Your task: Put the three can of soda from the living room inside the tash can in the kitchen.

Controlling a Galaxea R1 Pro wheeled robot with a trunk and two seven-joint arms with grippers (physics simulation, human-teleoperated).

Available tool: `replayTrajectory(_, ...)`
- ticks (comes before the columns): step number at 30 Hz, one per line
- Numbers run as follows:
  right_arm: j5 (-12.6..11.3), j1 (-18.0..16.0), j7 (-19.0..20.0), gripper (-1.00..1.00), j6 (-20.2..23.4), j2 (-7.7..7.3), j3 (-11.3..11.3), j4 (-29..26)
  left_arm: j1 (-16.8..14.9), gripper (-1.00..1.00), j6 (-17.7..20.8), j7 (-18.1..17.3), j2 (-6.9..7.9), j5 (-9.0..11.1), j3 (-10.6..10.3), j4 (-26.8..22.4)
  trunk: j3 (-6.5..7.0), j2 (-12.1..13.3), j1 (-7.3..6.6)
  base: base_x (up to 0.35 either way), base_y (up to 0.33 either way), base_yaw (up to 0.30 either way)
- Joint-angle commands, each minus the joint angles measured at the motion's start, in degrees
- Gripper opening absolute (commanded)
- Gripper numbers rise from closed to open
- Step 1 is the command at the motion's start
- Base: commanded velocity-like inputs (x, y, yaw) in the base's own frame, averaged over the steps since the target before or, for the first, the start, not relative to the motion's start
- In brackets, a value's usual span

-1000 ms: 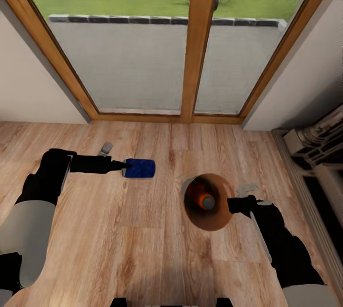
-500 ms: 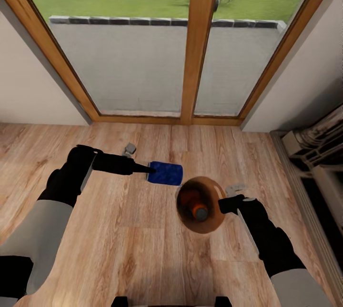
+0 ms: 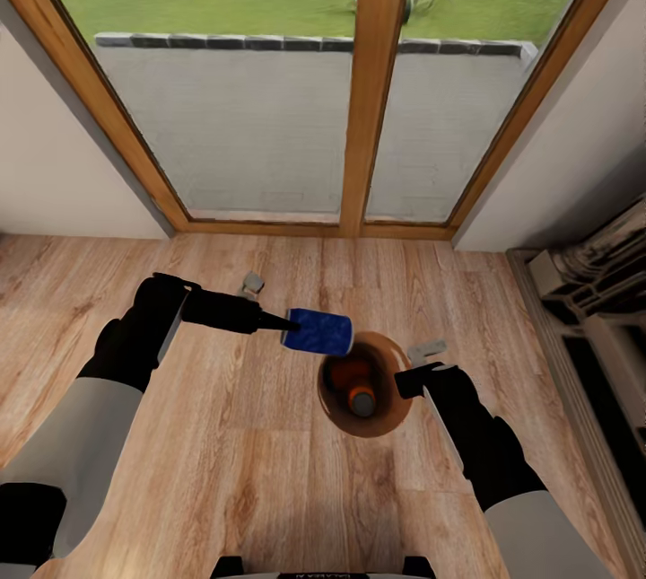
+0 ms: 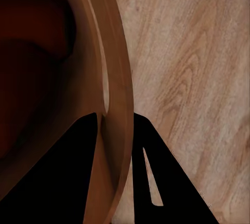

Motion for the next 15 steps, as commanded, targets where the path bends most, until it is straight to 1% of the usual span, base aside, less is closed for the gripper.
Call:
replayTrajectory(1,-0.43,-0.03,0.07,-1.0,0.03,0.1,0.07,-0.01,0.11,-1.0,0.0,0.0,0.02,-0.03,-0.2,-0.26,0.0,0.0,0.0,0.0,0.0,0.0)
replayTrajectory(3,-0.42,-0.15,-0.07,-1.0,0.12,0.18,0.13,-0.05,0.19,-1.0,0.0,0.0,-0.01,-0.33,-0.36,-0.43,0.0,0.0,0.0,0.0,0.0,0.0)
replayTrajectory(6,-0.42,-0.67,-0.15,-1.0,0.28,0.22,0.16,-0.1,0.29,-1.0,0.0,0.0,-0.09,-1.66,-0.34,-0.22,0.0,0.0,0.0,0.0,0.0,0.0)
replayTrajectory(7,-0.43,-0.86,-0.17,-1.0,0.34,0.24,0.17,-0.1,0.35,-1.0,0.0,0.68,-0.24,-2.23,-0.32,-0.1,0.0,0.0,0.0,0.0,0.0,0.0)
replayTrajectory(9,-0.43,-1.02,-0.19,-1.0,0.39,0.25,0.21,-0.1,0.4,-1.0,0.0,2.29,-0.91,-2.74,-0.3,0.01,0.0,0.0,0.0,0.0,0.0,0.0)
replayTrajectory(11,-0.44,-1.12,-0.2,-1.0,0.41,0.25,0.23,-0.09,0.44,-1.0,0.0,3.89,-2.58,-3.4,-0.35,0.07,0.0,0.0,0.0,0.0,0.0,0.0)
replayTrajectory(14,-0.44,-1.19,-0.2,-1.0,0.43,0.26,0.31,-0.09,0.47,-1.0,0.0,6.02,-4.16,-4.34,-0.67,0.1,0.0,0.0,0.0,0.0,0.0,0.0)
replayTrajectory(15,-0.44,-1.19,-0.2,-1.0,0.43,0.26,0.34,-0.09,0.49,-1.0,0.0,6.33,-4.37,-4.43,-0.91,0.1,0.0,0.0,0.0,0.0,0.0,0.0)
